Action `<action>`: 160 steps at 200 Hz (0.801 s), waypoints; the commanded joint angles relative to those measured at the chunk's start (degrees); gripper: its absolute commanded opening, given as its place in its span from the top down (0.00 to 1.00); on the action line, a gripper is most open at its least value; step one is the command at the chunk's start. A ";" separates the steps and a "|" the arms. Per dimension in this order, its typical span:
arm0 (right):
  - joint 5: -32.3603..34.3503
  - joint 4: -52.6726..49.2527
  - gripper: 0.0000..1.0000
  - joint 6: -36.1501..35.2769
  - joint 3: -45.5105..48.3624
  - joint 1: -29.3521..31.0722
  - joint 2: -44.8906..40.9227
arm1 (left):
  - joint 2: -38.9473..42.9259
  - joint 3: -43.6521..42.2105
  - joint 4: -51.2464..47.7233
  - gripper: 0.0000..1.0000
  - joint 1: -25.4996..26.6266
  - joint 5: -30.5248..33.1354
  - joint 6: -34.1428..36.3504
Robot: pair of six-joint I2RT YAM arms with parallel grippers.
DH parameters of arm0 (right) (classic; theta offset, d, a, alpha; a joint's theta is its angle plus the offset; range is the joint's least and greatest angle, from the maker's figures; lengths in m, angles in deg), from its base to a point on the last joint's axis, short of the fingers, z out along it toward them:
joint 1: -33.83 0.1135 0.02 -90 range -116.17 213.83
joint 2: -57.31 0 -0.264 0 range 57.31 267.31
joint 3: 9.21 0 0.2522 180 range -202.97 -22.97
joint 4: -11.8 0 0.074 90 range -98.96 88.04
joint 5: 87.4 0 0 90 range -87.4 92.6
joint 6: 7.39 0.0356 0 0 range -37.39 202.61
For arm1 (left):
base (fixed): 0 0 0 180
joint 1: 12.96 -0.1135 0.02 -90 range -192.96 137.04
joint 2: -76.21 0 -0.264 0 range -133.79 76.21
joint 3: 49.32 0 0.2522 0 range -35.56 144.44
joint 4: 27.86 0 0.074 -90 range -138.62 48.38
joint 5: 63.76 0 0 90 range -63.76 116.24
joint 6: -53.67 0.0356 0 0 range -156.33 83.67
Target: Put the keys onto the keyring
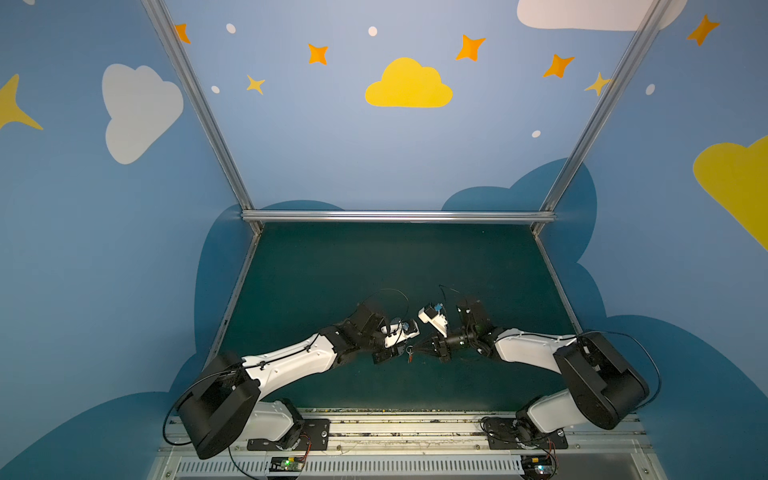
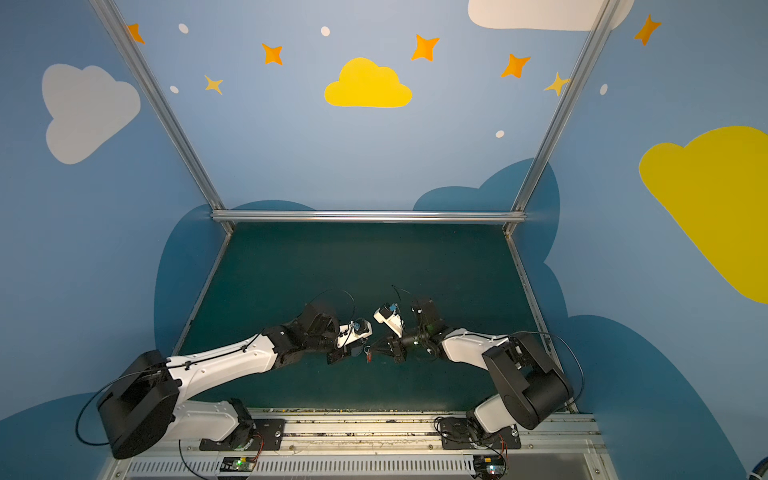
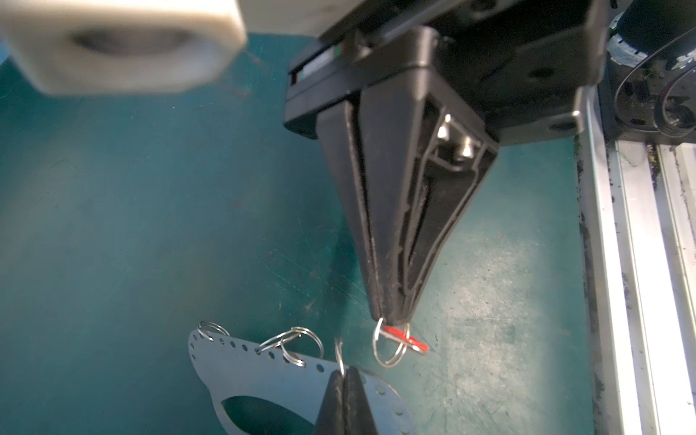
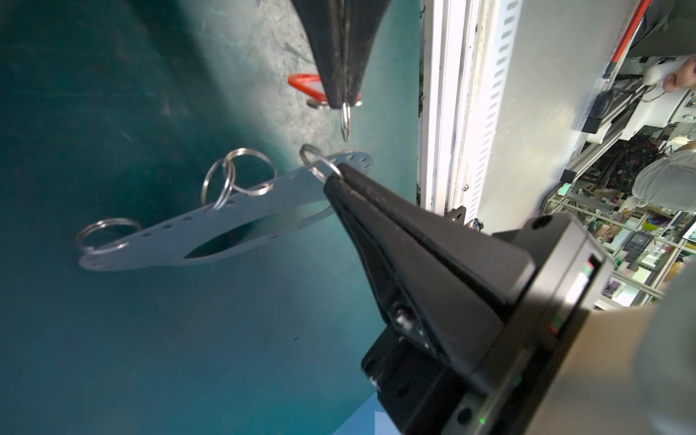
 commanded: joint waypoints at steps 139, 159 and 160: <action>2.46 -4.24 1.00 -1.70 -3.96 -0.11 0.64 | 0.80 -0.07 -2.56 0.96 1.57 -1.79 2.51; 3.17 -3.03 1.00 -1.51 -3.11 -0.14 -0.71 | 0.58 -0.11 -2.60 0.96 1.66 -1.87 2.46; 3.24 -3.06 1.00 -1.49 -3.11 -0.14 -0.73 | 0.60 -0.12 -2.55 0.96 1.64 -1.90 2.44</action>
